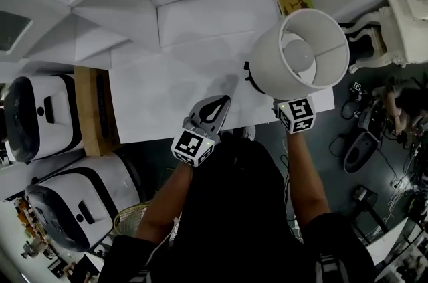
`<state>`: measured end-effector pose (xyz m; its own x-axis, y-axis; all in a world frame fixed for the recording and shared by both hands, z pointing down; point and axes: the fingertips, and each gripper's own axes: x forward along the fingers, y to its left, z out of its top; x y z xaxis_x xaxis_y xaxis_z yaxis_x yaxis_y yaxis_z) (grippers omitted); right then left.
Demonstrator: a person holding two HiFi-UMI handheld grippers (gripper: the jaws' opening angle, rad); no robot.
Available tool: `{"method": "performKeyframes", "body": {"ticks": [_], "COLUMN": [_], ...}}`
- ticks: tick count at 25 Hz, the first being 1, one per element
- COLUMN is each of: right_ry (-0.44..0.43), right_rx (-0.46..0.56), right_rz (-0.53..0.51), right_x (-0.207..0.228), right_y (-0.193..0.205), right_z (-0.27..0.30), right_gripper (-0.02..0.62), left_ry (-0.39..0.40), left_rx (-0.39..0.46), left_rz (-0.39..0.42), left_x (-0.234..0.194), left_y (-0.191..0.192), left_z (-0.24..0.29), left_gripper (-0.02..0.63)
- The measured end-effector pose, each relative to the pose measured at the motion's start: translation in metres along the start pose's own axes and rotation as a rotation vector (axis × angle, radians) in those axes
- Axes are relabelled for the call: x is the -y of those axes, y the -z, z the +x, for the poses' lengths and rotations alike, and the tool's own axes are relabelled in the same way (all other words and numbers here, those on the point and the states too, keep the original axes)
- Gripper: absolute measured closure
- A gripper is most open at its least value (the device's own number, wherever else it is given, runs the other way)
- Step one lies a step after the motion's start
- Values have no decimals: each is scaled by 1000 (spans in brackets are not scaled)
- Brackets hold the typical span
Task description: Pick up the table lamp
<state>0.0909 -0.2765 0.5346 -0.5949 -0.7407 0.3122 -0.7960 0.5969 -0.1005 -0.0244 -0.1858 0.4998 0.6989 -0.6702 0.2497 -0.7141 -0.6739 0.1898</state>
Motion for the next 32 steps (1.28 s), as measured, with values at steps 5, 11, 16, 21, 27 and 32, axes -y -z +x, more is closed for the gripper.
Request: {"method": "performKeyframes", "body": {"ticks": [5,11,16,21,27,32], "right_ry": [-13,-20,-38,-59,-70,-73], "right_rx": [-10,-18,-26,-23,-15,-4], "right_rz": [8,-6,-15,-15,-20,-19], "right_x": [-4,-12,-22,-28,-31,-30], "right_y": [-8,-20,-26,-34,-46,-59], "right_z": [-8,-19,-28,-32,-34,-37], "right_gripper": [468,468,468,468,468,468], "left_ry": [1,-3,-5,-16,-31,-37], "left_rx": [11,12,12,19,26,45], "left_rz": [2,-2,2,9,9,17], "left_x": [0,2,2,2,-4,-5], "left_y": [-10,-15,-18,-23,-28,-38], "left_z": [-1,-7,-12,-16,-20,-19], "left_gripper": [588,588,588,588,588,588]}}
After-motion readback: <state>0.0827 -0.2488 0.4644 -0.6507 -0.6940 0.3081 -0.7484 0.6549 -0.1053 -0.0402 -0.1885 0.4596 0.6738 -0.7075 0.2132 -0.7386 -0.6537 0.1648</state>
